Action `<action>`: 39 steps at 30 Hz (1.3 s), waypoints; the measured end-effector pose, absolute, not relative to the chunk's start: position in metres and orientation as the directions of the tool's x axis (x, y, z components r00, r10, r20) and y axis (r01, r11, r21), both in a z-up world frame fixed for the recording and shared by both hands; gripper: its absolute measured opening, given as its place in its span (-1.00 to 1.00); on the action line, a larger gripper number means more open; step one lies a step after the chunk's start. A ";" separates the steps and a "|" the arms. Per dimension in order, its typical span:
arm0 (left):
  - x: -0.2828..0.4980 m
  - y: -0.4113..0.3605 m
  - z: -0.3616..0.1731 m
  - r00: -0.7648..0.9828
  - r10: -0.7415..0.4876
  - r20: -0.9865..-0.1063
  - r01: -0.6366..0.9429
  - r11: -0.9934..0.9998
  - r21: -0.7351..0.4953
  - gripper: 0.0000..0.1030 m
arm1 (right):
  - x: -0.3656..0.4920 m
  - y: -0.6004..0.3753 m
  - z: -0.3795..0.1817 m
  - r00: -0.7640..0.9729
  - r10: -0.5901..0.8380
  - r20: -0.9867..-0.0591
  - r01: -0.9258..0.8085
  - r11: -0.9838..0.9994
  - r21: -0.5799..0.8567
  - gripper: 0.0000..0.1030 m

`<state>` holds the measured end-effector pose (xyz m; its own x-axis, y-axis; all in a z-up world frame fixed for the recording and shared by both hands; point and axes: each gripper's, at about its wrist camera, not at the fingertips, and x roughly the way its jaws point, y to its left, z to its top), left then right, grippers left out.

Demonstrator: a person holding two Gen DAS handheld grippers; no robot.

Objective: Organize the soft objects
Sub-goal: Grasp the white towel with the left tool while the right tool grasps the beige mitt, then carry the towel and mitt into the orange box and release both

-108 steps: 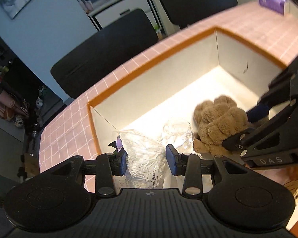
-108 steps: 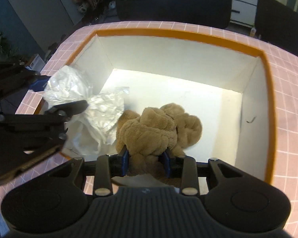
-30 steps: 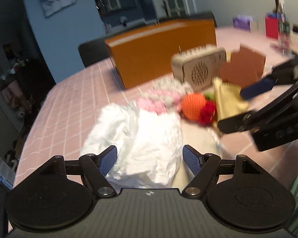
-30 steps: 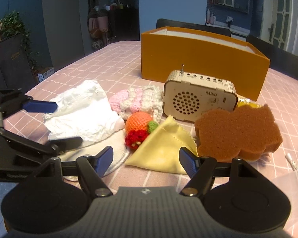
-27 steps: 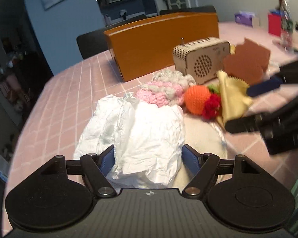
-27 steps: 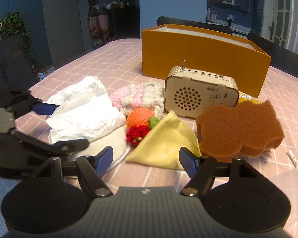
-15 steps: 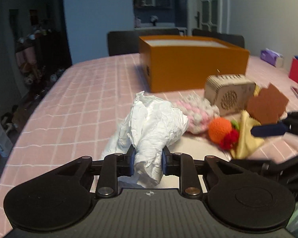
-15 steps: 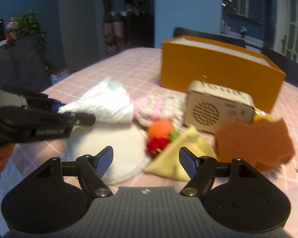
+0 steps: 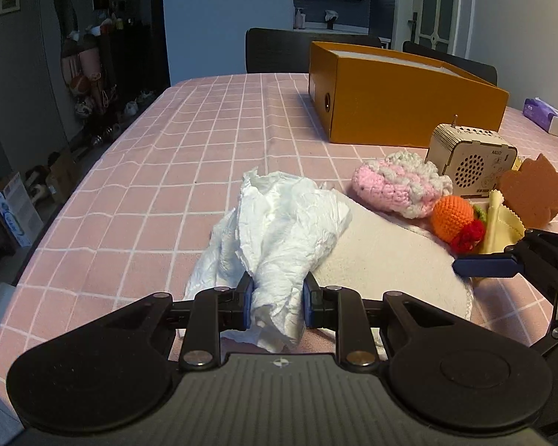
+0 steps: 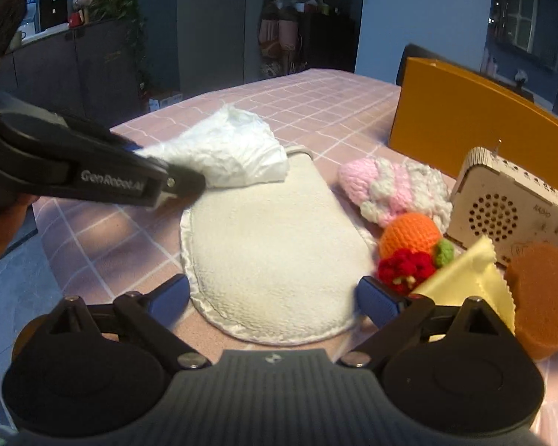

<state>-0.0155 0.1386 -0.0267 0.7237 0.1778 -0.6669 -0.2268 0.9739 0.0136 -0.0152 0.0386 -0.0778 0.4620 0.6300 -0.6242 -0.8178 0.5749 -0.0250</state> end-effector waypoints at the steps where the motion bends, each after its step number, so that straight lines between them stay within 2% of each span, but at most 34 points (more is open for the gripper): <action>1: -0.016 0.139 -0.027 0.723 0.176 -0.668 -0.229 0.973 0.009 -0.47 | -0.015 0.038 -0.078 0.466 0.633 -0.618 -0.818 0.575 -0.027 0.70; 2: -0.016 0.139 -0.027 0.723 0.176 -0.669 -0.232 0.973 0.006 -0.47 | -0.015 0.038 -0.078 0.471 0.637 -0.611 -0.816 0.578 -0.027 0.63; 5: -0.016 0.137 -0.027 0.722 0.176 -0.669 -0.228 0.974 0.010 -0.47 | -0.012 0.037 -0.077 0.491 0.634 -0.597 -0.806 0.590 -0.036 0.22; 7: -0.017 0.137 -0.027 0.723 0.173 -0.668 -0.228 0.974 0.006 -0.47 | -0.012 0.039 -0.076 0.508 0.625 -0.593 -0.801 0.597 -0.056 -0.16; 8: -0.016 0.137 -0.027 0.724 0.172 -0.668 -0.230 0.973 0.002 -0.47 | -0.012 0.037 -0.076 0.515 0.621 -0.591 -0.799 0.597 -0.069 -0.25; 10: -0.017 0.137 -0.025 0.727 0.172 -0.665 -0.235 0.972 -0.006 -0.47 | -0.015 0.040 -0.075 0.540 0.603 -0.588 -0.796 0.593 -0.123 -0.67; 12: -0.018 0.135 -0.023 0.731 0.179 -0.659 -0.240 0.971 -0.003 -0.47 | -0.017 0.044 -0.074 0.552 0.593 -0.586 -0.802 0.569 -0.180 -0.78; 16: -0.023 0.133 -0.013 0.743 0.202 -0.638 -0.261 0.965 0.001 -0.47 | -0.022 0.042 -0.057 0.558 0.622 -0.549 -0.812 0.546 -0.207 -0.81; 21: -0.033 0.129 0.012 0.782 0.227 -0.581 -0.274 0.962 0.007 -0.47 | -0.005 0.023 -0.027 0.512 0.665 -0.544 -0.817 0.573 -0.069 -0.80; 28: -0.043 0.112 0.056 0.849 0.234 -0.475 -0.263 0.965 0.005 -0.47 | 0.005 -0.025 0.020 0.495 0.720 -0.487 -0.795 0.601 0.079 -0.80; 39: -0.004 0.082 0.115 0.939 0.162 -0.303 -0.163 0.986 0.022 -0.47 | 0.031 -0.119 0.100 0.657 0.678 -0.329 -0.661 0.729 0.181 -0.80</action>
<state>-0.0041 0.0821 0.1152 0.9392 0.1619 -0.3029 -0.1628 0.9864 0.0225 0.0315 -0.1195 0.0997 0.6574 0.6777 -0.3293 -0.6606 0.7287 0.1809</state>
